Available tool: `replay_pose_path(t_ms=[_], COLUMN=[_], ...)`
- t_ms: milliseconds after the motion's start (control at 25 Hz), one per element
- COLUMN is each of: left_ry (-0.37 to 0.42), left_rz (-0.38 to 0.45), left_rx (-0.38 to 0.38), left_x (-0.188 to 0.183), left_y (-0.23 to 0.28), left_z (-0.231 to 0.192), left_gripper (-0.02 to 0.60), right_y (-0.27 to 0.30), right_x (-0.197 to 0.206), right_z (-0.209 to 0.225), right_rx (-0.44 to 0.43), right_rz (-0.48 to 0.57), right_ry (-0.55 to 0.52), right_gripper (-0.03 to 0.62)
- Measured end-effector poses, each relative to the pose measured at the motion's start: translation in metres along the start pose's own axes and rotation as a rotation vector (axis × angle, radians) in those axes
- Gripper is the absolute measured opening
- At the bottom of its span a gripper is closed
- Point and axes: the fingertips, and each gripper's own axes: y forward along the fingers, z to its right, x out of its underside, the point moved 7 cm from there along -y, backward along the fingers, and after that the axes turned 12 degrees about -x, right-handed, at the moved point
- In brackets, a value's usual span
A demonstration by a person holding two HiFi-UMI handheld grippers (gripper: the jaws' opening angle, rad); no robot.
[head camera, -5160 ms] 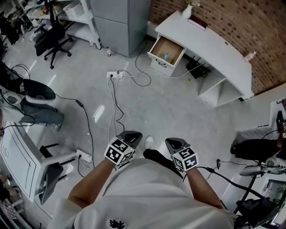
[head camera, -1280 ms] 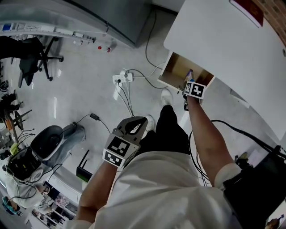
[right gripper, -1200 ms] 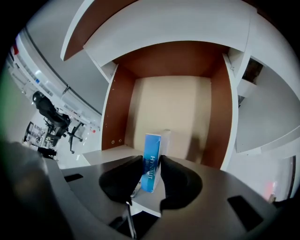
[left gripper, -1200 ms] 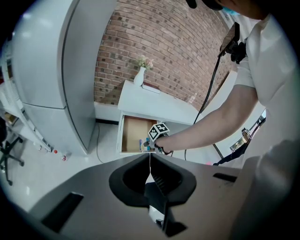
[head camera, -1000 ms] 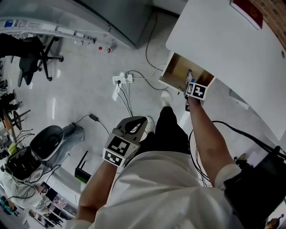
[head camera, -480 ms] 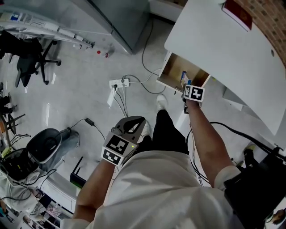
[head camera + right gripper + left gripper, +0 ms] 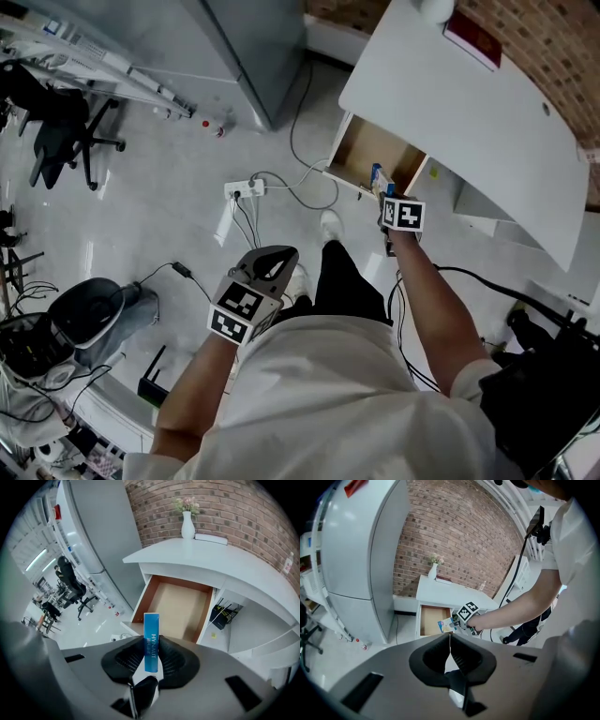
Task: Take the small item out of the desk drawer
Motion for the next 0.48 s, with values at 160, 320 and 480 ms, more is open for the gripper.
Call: replay_pose_path(t_ms=[160,320,480], left_ry=[-0.011,-0.014,-0.007], left_rz=[0.016,0.039,0.055], left_rx=[0.004,0.011,0.014], left_x=[0.01,0.018,0.028], left_y=[-0.023,-0.043,-0.061], left_z=[0.004,0.009,0.013], left_gripper=[0.025,0.025,0.025], right_y=[-0.03,-0.062,-0.09], right_x=[0.019,0.033,0.049], right_z=[-0.02,-0.044,-0.07], right_rx=[-0.01,-0.028,-0.059], right_rz=[0.006,0.014,0.017], right_ry=[-0.033,-0.067,-0.112], right_gripper=[0.112,0.112,0.112])
